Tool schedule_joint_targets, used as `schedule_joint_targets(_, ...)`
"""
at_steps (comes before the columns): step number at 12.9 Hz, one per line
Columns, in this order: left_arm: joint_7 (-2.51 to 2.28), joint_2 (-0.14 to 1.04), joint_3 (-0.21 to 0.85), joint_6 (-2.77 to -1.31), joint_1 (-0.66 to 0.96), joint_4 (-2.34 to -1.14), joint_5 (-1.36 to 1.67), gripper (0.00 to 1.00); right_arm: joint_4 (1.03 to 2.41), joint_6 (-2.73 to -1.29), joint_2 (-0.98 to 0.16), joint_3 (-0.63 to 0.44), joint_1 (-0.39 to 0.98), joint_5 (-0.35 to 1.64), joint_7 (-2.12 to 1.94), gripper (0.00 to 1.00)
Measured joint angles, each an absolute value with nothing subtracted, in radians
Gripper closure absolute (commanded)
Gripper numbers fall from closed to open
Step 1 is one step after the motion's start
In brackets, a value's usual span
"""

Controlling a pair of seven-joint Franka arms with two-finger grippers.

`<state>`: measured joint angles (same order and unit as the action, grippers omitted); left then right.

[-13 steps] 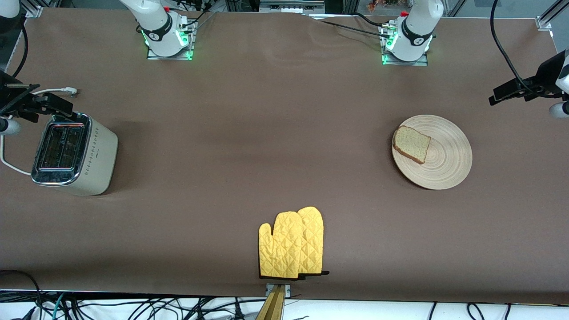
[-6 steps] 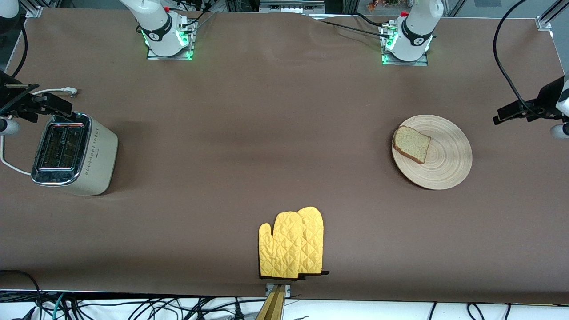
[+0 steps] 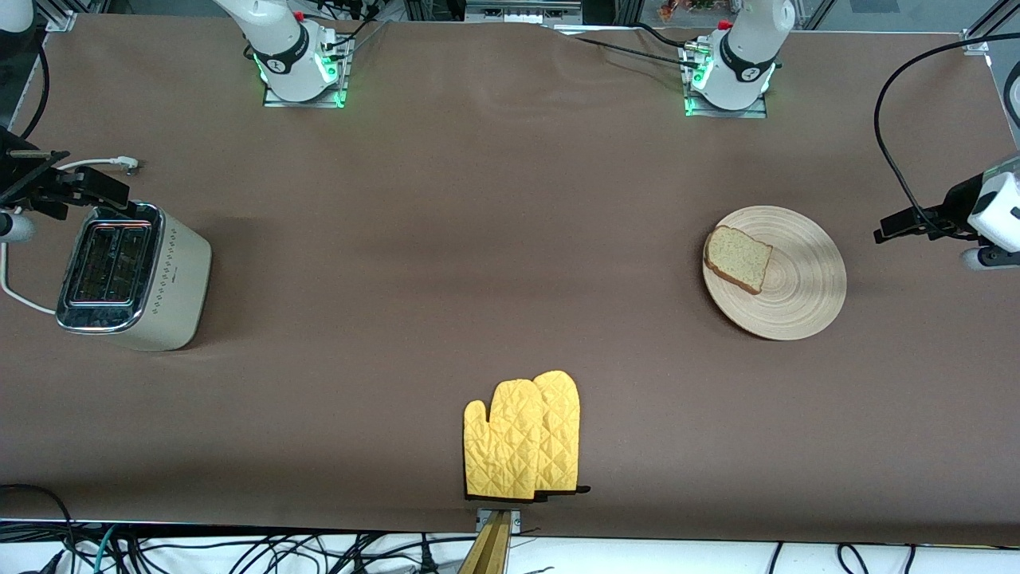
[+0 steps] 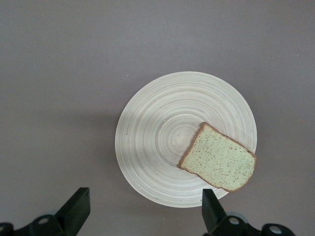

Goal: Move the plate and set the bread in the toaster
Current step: 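Reach the left gripper to the wooden plate rim and grip it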

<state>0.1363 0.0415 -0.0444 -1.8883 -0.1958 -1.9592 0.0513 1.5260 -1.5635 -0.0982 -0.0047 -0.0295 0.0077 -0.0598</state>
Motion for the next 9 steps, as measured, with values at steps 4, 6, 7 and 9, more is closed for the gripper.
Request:
schedule_joint_targets(4, 0.178, 0.055, -0.045, -2.019, -0.219, -2.04, 0.051, 0.0, 1.526, -1.564, -0.098, -0.005, -0.03, 0.008, -0.06, 0.0)
schedule_joint_targets(6, 0.227, 0.102, -0.046, -2.12, -0.241, -2.105, 0.051, 0.0, 1.525, -1.564, -0.099, -0.005, -0.031, 0.008, -0.06, 0.0)
schedule_joint_targets(7, 0.255, 0.133, -0.046, -2.139, -0.253, -2.118, 0.065, 0.0, 1.524, -1.564, -0.099, -0.005, -0.031, 0.008, -0.06, 0.0)
schedule_joint_targets(9, 0.412, 0.201, -0.046, -2.152, -0.286, -2.121, 0.175, 0.0, 1.524, -1.564, -0.099, -0.005, -0.031, 0.008, -0.06, 0.0)
